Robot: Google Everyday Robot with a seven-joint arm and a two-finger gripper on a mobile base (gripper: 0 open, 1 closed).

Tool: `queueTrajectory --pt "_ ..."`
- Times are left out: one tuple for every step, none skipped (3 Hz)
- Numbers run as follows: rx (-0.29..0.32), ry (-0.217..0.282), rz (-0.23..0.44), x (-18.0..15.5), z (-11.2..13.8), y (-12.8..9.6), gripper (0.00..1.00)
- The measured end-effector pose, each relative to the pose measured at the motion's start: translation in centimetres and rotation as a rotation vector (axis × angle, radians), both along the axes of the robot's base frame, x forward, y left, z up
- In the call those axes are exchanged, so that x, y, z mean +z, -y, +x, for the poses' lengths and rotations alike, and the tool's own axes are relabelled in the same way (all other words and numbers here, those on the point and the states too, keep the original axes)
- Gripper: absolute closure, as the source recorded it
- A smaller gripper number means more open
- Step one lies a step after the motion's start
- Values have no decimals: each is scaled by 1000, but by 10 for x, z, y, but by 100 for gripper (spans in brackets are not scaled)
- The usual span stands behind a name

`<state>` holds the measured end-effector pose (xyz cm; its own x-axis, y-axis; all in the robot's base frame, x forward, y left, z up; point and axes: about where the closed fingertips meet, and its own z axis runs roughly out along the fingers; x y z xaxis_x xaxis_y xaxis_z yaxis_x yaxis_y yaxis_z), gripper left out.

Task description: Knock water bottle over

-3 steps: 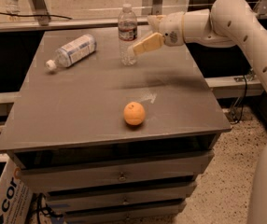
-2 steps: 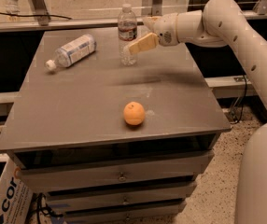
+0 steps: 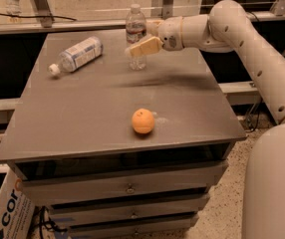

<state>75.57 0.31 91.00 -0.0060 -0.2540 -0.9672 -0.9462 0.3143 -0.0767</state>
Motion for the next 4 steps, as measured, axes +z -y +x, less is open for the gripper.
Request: queueTrajectory --pt "22 4 17 2 -1 -8 39" --pt "23 5 24 3 -4 -6 63" --pt "19 26 -11 10 -10 5 86" --pt "26 78 -131 22 -16 11 100"
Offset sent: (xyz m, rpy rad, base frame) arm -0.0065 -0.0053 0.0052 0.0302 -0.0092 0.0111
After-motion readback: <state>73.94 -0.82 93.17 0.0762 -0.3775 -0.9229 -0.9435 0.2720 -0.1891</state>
